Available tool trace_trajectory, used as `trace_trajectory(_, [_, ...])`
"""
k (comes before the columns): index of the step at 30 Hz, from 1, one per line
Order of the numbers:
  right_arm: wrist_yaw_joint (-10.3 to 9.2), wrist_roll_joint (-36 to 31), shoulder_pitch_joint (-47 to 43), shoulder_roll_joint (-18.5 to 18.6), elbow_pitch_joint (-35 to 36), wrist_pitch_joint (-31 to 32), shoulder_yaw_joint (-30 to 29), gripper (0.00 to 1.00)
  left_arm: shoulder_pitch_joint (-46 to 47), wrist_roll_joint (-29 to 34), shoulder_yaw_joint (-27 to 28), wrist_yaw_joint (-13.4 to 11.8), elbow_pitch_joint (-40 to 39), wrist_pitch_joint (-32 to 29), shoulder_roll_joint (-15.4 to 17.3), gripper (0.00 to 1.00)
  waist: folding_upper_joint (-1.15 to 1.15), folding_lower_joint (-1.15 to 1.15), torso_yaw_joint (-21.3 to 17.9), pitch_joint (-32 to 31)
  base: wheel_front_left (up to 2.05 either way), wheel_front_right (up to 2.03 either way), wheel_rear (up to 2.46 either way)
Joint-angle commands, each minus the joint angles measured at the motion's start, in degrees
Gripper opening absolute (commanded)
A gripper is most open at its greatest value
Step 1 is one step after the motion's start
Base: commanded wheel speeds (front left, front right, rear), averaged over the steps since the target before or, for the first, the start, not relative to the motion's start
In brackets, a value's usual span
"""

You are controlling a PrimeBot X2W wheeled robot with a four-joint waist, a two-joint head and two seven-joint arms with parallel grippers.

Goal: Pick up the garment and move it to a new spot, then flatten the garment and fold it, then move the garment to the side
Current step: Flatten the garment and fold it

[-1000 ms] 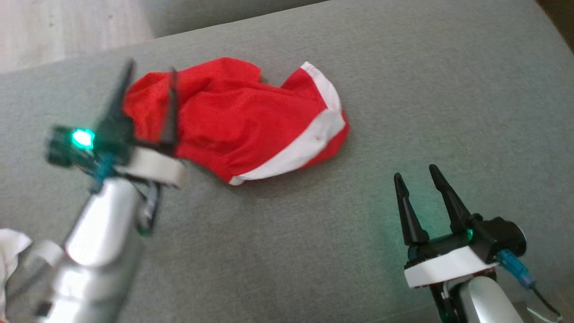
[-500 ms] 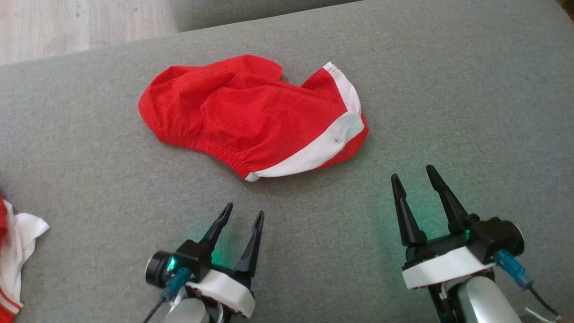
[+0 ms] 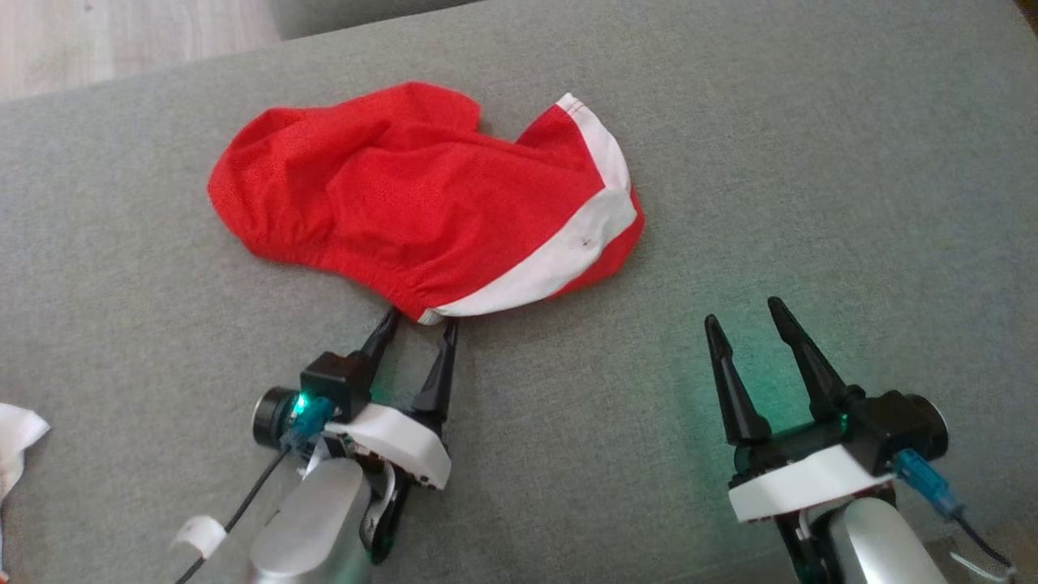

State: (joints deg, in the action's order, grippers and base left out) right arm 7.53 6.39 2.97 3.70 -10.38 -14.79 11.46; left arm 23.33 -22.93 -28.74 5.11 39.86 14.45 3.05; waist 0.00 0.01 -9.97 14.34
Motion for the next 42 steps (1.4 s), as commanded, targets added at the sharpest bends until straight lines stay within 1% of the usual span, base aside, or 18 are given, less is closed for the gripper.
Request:
trace_trajectory(1, [-0.04,-0.33,1.66,0.37,1.53,-0.21,1.01,1.00,1.63,0.59,2.10,0.31,-1.34,0.53,0.12,0.49,0.00,-0.01,-0.35,0.40,0.00,0.00,0.00])
trace_trajectory(2, [-0.04,-0.33,1.73,0.34,1.53,-0.21,0.97,1.00,1.80,1.01,2.38,0.43,-1.80,0.53,0.11,0.15,0.00,-0.01,-0.48,0.56,0.00,0.00,0.00])
trace_trajectory(3, [-0.04,-0.35,1.82,0.30,1.54,-0.21,0.94,1.00,1.90,1.52,2.47,0.61,-2.28,0.53,0.11,0.00,0.00,-0.01,-0.59,0.72,0.00,0.00,0.00])
trace_trajectory(6, [-0.04,-0.36,1.87,0.13,1.41,-0.21,0.70,1.00,1.89,3.34,2.47,1.19,-4.56,0.53,0.33,0.00,0.00,-0.01,-0.71,0.76,0.00,0.00,0.00])
trace_trajectory(9, [-0.04,-0.29,1.61,-0.15,0.98,-0.21,0.62,1.00,2.06,5.97,1.07,1.90,-10.05,0.54,0.79,0.00,0.00,-0.01,-0.71,-0.32,0.00,0.00,0.00])
trace_trajectory(12, [-0.04,-0.07,1.62,-0.35,0.85,-0.21,0.91,1.00,4.28,7.69,-1.81,2.22,-14.41,0.54,1.50,0.00,0.00,-0.01,-1.05,-1.47,0.00,0.00,0.00])
trace_trajectory(15, [-0.04,0.24,1.78,-0.55,0.69,-0.21,1.79,1.00,9.66,8.07,-7.11,2.33,-17.00,0.10,3.10,0.00,0.00,-0.01,-2.27,-2.98,0.00,0.00,0.00])
trace_trajectory(16, [-0.04,0.24,1.78,-0.55,0.69,-0.21,1.79,1.00,9.66,8.07,-7.11,2.33,-17.00,0.10,3.10,0.00,0.00,-0.01,-2.27,-2.98,0.00,0.00,0.00])
trace_trajectory(19, [-0.04,0.65,1.63,-0.70,0.46,-0.21,2.36,1.00,17.88,5.95,-12.25,2.35,-19.67,-2.52,5.32,0.00,0.00,-0.01,-3.82,-4.38,0.00,0.00,0.00])
trace_trajectory(21, [-0.04,0.95,1.23,-0.75,0.37,-0.21,2.57,1.00,23.70,2.82,-15.08,2.35,-21.27,-4.45,6.72,0.00,0.00,-0.01,-4.71,-5.17,0.00,0.00,0.00])
trace_trajectory(25, [-0.04,1.91,0.40,-0.79,0.63,-0.21,2.56,1.00,34.21,-2.92,-18.28,2.36,-23.76,-7.01,9.78,0.00,0.00,-0.01,-5.69,-6.18,0.00,0.00,0.00])
trace_trajectory(28, [-0.04,2.34,-0.04,-0.80,1.30,-0.21,1.80,1.00,38.04,-7.93,-19.07,2.36,-25.81,-8.29,11.92,0.00,0.00,-0.01,-5.33,-6.42,0.00,0.00,0.00])
trace_trajectory(31, [-0.04,2.23,-0.56,-0.81,2.03,-0.21,0.76,1.00,36.69,-13.29,-19.50,2.36,-27.85,-9.73,14.95,0.00,0.00,-0.01,-4.01,-6.41,0.00,0.00,0.00])
trace_trajectory(35, [-0.04,1.53,-1.05,-0.81,2.92,-0.21,0.06,1.00,28.99,-19.38,-22.02,2.37,-31.15,-12.01,21.09,0.00,0.00,-0.01,-1.44,-5.32,0.00,0.00,0.00])
trace_trajectory(38, [-0.04,1.08,-1.21,-0.81,3.61,-0.21,-0.97,1.00,22.32,-21.08,-23.20,2.21,-31.33,-12.07,25.09,0.00,0.00,-0.01,1.17,-3.85,0.00,0.00,0.00])
trace_trajectory(42, [-0.04,0.98,-0.47,-0.81,3.75,-0.21,-1.71,1.00,16.25,-22.12,-24.02,1.63,-28.91,-10.24,27.27,0.00,0.00,-0.01,4.18,-2.07,0.00,0.00,0.00])
